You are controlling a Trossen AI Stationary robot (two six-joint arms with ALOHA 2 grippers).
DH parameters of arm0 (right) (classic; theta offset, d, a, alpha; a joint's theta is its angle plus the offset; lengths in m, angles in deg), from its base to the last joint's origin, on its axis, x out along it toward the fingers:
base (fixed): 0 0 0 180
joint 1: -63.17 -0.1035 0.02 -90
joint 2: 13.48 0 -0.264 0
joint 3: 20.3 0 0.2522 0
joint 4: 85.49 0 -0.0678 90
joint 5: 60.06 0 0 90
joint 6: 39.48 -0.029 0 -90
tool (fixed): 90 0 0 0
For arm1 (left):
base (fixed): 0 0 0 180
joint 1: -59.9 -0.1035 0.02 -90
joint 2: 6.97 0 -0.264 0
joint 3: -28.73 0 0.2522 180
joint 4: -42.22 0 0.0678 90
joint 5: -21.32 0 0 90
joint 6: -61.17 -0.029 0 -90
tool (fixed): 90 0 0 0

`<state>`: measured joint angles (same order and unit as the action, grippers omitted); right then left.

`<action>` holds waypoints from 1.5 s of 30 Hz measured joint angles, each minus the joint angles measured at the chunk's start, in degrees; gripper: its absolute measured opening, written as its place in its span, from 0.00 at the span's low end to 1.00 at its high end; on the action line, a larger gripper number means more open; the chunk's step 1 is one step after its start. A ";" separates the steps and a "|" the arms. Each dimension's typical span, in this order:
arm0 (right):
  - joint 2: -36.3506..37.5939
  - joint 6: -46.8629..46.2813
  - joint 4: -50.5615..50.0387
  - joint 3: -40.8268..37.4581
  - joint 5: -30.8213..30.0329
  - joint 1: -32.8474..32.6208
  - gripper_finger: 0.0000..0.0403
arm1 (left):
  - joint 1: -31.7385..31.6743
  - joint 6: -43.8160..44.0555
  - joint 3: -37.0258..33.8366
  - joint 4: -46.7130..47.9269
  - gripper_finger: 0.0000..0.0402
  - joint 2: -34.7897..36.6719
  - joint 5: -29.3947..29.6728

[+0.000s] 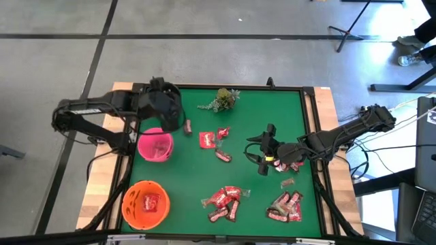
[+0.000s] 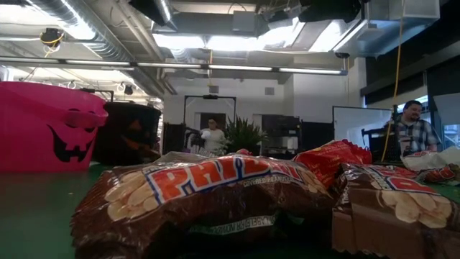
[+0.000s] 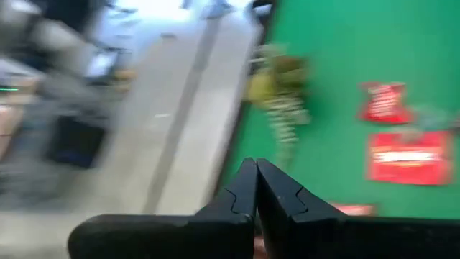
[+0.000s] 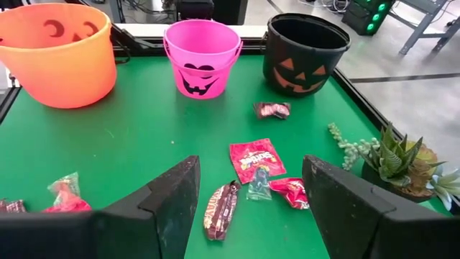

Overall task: Sort candy
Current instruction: Put the brown chocolate into the black bucket

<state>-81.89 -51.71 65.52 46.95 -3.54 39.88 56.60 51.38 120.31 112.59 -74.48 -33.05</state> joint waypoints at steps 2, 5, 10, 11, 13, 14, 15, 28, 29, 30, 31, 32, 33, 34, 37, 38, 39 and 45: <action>0.00 -0.01 0.00 0.00 0.01 0.00 0.60 | -1.24 2.21 -0.05 -0.28 0.00 -0.65 -6.19; 0.00 -0.09 0.11 0.00 0.00 0.02 0.60 | -2.70 3.60 -1.69 -0.95 0.00 -2.74 -11.56; 0.00 -1.09 0.08 0.00 0.01 0.02 0.60 | -4.96 3.10 -7.19 -3.14 0.08 -8.30 -17.29; 0.00 -1.20 0.01 0.00 0.02 0.02 0.60 | -5.19 2.76 -8.47 -4.16 0.12 -9.74 -18.22; 0.00 -1.19 0.00 0.00 0.02 0.02 0.60 | -5.35 1.69 -11.06 -5.93 0.19 -12.94 -18.91; 0.00 -1.20 0.00 0.00 0.00 0.02 0.60 | -5.33 1.26 -12.15 -6.73 0.22 -14.69 -18.87; 0.00 -1.20 0.00 0.00 0.00 0.02 0.60 | -5.33 0.80 -13.18 -7.45 0.26 -16.40 -18.70; -0.08 -1.47 0.03 0.00 0.02 0.02 0.60 | -5.33 -1.19 -14.34 -8.68 0.53 -34.03 -15.36; -0.11 -1.66 0.04 0.00 0.00 0.02 0.60 | -5.33 -1.19 -14.34 -8.70 0.54 -34.72 -15.34; -0.14 -1.92 -0.03 0.00 0.02 0.02 0.60 | -5.33 -1.21 -14.34 -8.68 0.54 -35.35 -15.36; -0.17 -2.33 -0.07 0.00 0.02 0.02 0.60 | -5.37 -1.19 -14.34 -8.67 0.54 -35.74 -15.49; -0.20 -2.61 -0.20 0.00 0.02 0.02 0.60 | -5.44 -1.19 -14.34 -8.71 0.54 -36.14 -15.62; -0.38 -2.77 -0.33 0.00 0.01 0.02 0.60 | -5.45 -1.21 -14.34 -8.73 0.55 -36.32 -15.64; -0.54 -2.82 -0.31 0.00 0.02 0.02 0.60 | -5.57 -1.25 -14.34 -8.70 0.55 -36.39 -15.65; -1.25 -2.93 -0.42 -0.02 0.20 0.02 0.60 | -6.03 -1.30 -14.34 -9.00 0.54 -36.37 -15.85; -1.43 -2.95 -0.47 -0.02 0.28 0.04 0.60 | -6.21 -1.32 -14.34 -8.96 0.54 -36.37 -16.08; -1.77 -2.95 -0.40 -0.02 0.28 0.04 0.60 | -6.37 -1.34 -14.34 -8.94 0.53 -36.37 -16.58; -2.16 -3.39 -0.33 -0.04 0.53 0.04 0.60 | -6.83 -1.90 -14.32 -9.13 0.34 -36.37 -18.76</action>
<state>-84.04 -55.10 65.20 46.91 -3.01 39.93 49.77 49.48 105.99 103.46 -110.85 -51.81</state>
